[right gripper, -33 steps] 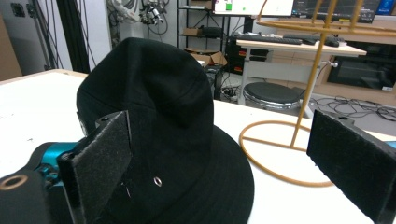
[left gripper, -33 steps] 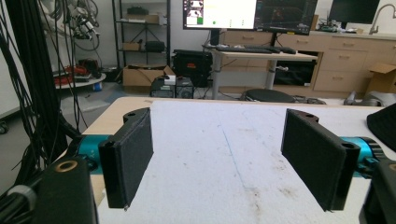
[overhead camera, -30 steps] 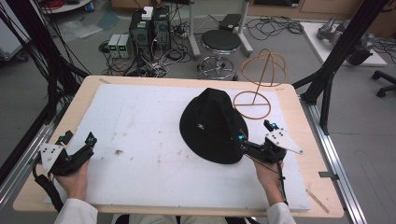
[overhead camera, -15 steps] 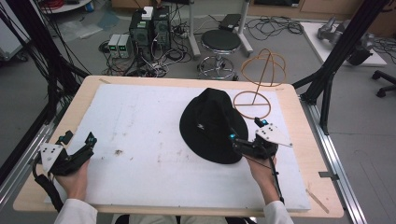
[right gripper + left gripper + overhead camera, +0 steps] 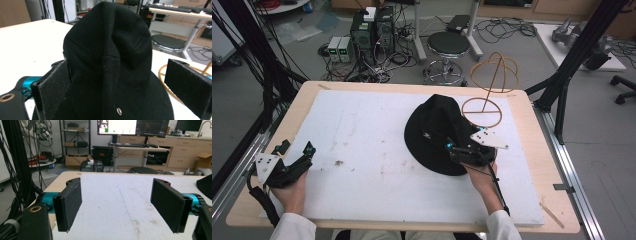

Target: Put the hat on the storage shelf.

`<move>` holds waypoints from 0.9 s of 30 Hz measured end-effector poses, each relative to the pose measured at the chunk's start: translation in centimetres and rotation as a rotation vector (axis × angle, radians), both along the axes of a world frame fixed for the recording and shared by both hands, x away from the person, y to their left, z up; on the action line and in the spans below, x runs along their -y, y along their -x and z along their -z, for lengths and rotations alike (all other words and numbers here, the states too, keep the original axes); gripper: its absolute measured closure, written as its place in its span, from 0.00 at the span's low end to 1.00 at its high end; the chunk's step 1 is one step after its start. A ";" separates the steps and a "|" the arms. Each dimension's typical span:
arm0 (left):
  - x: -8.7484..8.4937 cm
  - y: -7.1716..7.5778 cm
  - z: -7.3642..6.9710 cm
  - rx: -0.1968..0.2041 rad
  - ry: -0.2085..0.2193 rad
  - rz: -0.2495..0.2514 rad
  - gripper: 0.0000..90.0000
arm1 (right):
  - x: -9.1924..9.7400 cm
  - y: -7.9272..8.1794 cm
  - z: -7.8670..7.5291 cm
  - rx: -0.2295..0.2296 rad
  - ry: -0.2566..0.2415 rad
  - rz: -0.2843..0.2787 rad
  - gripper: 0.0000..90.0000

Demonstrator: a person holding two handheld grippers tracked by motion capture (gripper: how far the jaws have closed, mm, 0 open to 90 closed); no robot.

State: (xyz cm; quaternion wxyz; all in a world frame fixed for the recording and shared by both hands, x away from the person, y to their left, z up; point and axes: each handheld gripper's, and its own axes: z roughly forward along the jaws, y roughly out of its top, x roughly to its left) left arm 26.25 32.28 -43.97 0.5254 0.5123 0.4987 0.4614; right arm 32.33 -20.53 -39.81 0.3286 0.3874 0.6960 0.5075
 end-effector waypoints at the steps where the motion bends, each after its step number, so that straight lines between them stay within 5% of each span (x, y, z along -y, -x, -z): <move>1: 0.0 0.0 0.0 -0.001 -0.002 0.001 0.28 | -0.2 -0.1 0.1 -0.009 -0.002 -0.002 0.07; 27: 0.2 0.0 0.0 -0.006 -0.012 0.009 0.28 | -2.3 -2.3 1.9 -0.112 0.046 -0.011 0.07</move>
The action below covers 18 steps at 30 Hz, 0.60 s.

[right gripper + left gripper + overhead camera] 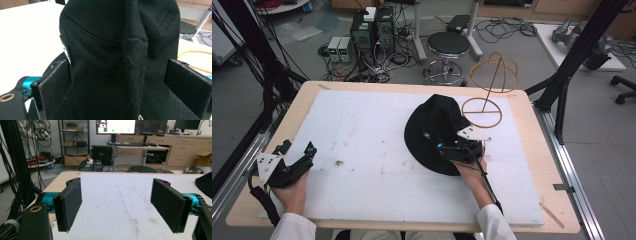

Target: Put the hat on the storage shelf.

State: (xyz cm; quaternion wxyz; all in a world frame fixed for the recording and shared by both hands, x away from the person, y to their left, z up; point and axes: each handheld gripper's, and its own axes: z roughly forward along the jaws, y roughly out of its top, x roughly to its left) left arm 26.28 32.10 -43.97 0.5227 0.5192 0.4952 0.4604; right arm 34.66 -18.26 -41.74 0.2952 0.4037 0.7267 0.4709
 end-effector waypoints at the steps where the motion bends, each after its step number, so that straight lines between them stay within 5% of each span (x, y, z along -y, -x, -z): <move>1: 0.0 0.0 0.0 0.000 0.000 0.000 0.28 | 0.0 0.0 0.0 0.000 0.002 -0.003 0.07; 4: 0.0 0.0 0.0 0.001 0.000 0.002 0.28 | -0.1 0.2 -0.1 0.005 0.023 -0.025 0.18; 10: 0.0 0.0 0.0 0.000 -0.001 0.003 0.28 | -0.4 0.4 -0.1 0.010 0.038 -0.032 0.21; 18: 0.0 -0.1 0.0 -0.007 -0.003 0.004 0.28 | 0.1 0.6 -0.4 0.008 0.041 -0.012 0.45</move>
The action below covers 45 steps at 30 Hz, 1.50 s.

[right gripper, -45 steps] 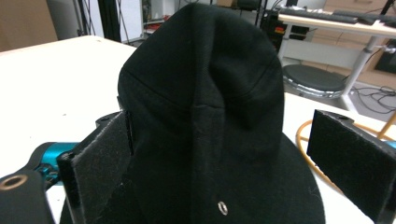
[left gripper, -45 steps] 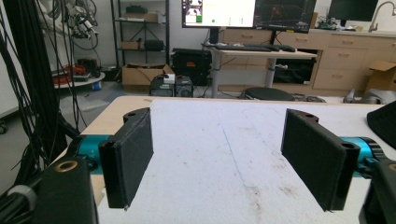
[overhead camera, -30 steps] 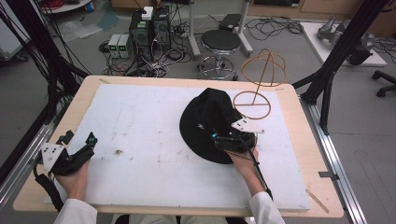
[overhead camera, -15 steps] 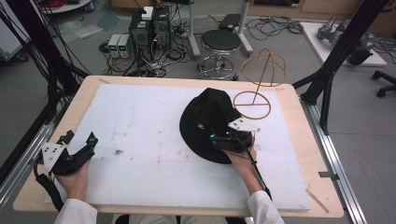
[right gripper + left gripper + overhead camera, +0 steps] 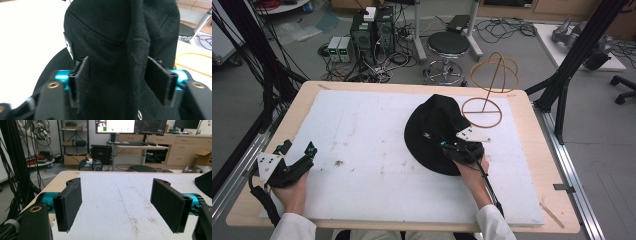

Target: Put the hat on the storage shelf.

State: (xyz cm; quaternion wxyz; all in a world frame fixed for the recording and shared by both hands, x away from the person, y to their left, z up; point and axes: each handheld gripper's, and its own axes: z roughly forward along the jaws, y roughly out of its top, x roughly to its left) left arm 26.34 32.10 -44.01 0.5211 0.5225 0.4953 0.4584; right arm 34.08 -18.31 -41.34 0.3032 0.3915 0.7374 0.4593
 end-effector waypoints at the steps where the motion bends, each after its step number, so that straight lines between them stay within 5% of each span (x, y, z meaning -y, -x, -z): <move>1: 0.0 0.0 0.0 -0.001 0.001 0.002 0.28 | 0.1 0.1 -0.1 0.001 -0.010 -0.001 0.48; 10: -0.1 0.0 0.1 -0.005 0.007 0.005 0.28 | 1.0 0.2 -0.4 -0.005 -0.054 0.013 0.97; 12: -0.1 0.0 0.1 -0.006 0.007 0.004 0.28 | 1.4 0.0 -0.4 -0.023 -0.083 0.000 0.97; 25: -0.1 0.0 0.0 0.001 0.010 0.008 0.28 | 1.0 0.2 -0.5 0.012 -0.040 0.010 0.98; 45: 0.0 -0.1 0.0 0.000 0.009 0.013 0.28 | 0.8 0.5 -0.5 0.023 -0.044 0.029 0.98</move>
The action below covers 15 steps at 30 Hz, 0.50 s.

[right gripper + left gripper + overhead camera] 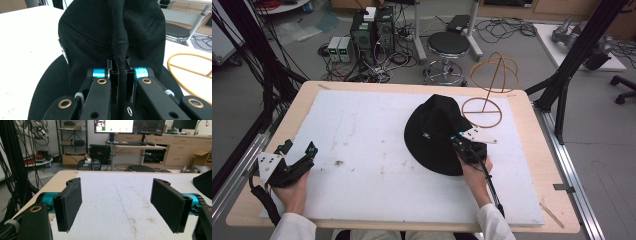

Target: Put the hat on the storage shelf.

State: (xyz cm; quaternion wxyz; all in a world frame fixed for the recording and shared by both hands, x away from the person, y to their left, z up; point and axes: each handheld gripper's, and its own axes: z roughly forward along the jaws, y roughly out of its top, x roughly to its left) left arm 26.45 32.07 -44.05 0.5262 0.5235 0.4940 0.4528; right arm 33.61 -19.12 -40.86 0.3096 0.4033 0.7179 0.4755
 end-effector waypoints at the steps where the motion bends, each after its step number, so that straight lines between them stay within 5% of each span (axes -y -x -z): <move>1: 0.0 0.0 0.0 0.000 0.000 0.000 0.28 | 0.0 0.0 0.0 0.004 -0.002 0.001 0.98; 15: 0.1 0.0 0.0 -0.001 0.002 0.001 0.28 | -0.1 1.2 -1.3 0.088 -0.053 0.016 0.98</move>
